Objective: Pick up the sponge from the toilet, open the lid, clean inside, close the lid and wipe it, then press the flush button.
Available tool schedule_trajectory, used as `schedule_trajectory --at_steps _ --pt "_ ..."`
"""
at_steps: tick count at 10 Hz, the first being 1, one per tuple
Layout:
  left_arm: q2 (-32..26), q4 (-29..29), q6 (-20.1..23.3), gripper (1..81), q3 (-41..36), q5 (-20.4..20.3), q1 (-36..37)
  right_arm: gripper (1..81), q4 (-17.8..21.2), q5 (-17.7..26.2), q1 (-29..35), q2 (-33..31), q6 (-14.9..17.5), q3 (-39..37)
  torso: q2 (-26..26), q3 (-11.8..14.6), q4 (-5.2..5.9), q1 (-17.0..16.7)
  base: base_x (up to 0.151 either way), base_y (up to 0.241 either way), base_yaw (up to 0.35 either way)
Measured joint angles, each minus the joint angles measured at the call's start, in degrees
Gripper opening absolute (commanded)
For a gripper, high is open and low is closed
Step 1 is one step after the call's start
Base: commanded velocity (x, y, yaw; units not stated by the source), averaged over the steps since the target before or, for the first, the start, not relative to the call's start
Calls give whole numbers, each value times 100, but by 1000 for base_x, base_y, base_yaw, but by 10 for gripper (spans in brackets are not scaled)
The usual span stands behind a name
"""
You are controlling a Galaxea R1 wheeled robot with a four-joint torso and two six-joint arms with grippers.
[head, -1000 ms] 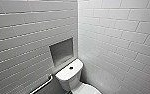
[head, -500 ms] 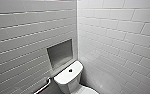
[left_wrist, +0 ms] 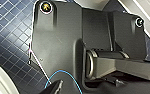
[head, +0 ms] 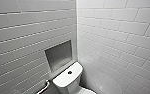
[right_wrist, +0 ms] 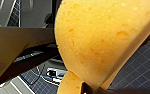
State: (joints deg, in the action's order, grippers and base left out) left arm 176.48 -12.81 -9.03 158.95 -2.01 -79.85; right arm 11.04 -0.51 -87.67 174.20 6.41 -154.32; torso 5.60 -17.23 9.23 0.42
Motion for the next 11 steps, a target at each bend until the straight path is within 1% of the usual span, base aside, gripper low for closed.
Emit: schedule_trajectory --at_steps 3,5,8,11 --pt "-32 0 0 811 -62 0 -74 10 -2 18 -55 5 0 -1 0 0 0 -2 0 0 0" --pt "-256 2 0 811 -466 -18 2 10 -2 13 -44 5 0 -9 0 0 0 -2 0 0 0" --pt "-842 17 0 811 -1655 -33 236 10 -2 11 -39 -9 0 -6 0 0 0 -2 0 0 0" --pt "-1623 37 -2 811 -2932 30 588 10 6 11 -39 -11 0 -1 0 0 0 -2 0 0 0"
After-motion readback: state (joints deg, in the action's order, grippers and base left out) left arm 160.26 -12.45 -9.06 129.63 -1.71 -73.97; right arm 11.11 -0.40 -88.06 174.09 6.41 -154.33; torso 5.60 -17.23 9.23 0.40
